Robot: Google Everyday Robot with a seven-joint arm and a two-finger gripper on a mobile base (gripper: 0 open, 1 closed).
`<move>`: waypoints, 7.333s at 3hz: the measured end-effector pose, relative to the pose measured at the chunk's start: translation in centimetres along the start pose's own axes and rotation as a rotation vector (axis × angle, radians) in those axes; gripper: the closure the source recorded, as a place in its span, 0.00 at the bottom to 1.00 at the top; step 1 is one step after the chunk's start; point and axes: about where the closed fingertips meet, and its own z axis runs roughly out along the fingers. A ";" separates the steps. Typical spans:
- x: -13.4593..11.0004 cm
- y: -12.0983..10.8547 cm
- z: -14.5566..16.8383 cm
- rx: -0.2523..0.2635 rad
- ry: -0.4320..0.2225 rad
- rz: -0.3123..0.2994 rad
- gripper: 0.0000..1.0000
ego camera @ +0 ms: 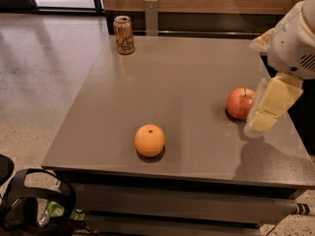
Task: Move orange near orange can
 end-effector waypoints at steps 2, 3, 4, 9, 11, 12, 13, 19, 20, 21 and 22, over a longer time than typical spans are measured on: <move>-4.3 3.0 6.6 -0.046 -0.130 -0.009 0.00; -6.5 4.1 10.5 -0.108 -0.225 -0.025 0.00; -6.5 4.2 10.5 -0.108 -0.225 -0.025 0.00; -12.9 10.0 16.6 -0.203 -0.350 -0.059 0.25; -13.1 10.1 16.3 -0.197 -0.348 -0.065 0.78; -13.2 10.2 16.1 -0.193 -0.347 -0.068 0.99; -13.3 10.0 16.0 -0.191 -0.346 -0.070 1.00; -19.7 -10.7 14.7 -0.003 -0.490 0.008 1.00; -19.8 -13.4 14.9 0.106 -0.521 0.048 1.00; -19.8 -13.4 14.9 0.106 -0.521 0.048 1.00; -19.7 -14.9 16.0 0.097 -0.494 0.071 1.00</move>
Offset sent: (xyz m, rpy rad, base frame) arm 0.0065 0.1028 -0.0918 0.2034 0.0173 0.1024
